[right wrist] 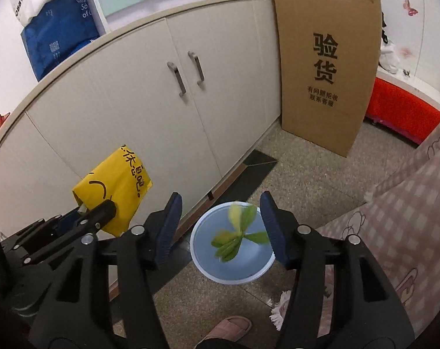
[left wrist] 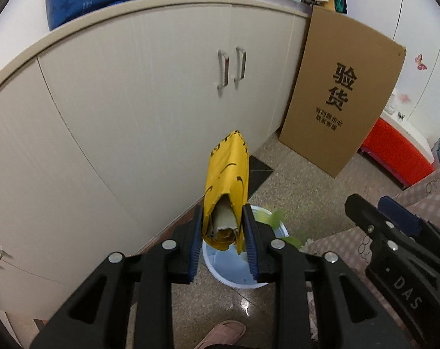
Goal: Collect trash
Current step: 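Carry both items to the blue wastebasket and open both tools to drop them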
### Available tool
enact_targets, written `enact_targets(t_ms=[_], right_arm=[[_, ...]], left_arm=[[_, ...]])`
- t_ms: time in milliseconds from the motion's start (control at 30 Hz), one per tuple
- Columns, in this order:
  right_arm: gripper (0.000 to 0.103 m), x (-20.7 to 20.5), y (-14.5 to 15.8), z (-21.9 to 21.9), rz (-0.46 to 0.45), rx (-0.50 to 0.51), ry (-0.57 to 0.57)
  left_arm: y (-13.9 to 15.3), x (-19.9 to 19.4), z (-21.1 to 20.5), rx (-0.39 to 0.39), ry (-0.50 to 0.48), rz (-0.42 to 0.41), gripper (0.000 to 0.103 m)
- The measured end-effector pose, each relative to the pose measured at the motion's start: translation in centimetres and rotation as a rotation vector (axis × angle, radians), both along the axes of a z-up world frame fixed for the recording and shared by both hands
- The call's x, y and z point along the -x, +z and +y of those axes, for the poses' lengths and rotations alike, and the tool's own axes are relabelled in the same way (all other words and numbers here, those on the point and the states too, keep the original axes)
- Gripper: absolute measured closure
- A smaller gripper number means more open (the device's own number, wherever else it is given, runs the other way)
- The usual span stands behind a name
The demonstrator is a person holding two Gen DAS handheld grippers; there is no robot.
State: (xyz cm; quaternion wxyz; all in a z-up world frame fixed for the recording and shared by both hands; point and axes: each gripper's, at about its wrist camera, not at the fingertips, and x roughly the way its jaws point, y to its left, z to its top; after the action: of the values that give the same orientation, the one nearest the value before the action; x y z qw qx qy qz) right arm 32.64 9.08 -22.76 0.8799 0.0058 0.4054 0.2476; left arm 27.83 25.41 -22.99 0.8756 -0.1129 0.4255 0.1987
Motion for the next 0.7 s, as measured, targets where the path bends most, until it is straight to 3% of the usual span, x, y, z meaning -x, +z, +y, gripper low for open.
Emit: enact_targets(t_ms=[300,600,700], right_arm=[[0.042,0.0,-0.9,-1.3,-0.005,0.023,-0.062],[0.04,-0.1,0.2,-3.3,-0.078,0.007,-0.159],[0.04,0.0,0.8,-4.1,-0.108,-0.014,-0.198]], left_arm=[[-1.2,-1.2,-0.6,0.001,-0.015,0.031,0.076],[-1.5,-3.4,-1.9,-0.011,-0.03,0.034,0.075],[-1.4,-4.2,-2.2,-0.017,-0.026,0.022,0.07]])
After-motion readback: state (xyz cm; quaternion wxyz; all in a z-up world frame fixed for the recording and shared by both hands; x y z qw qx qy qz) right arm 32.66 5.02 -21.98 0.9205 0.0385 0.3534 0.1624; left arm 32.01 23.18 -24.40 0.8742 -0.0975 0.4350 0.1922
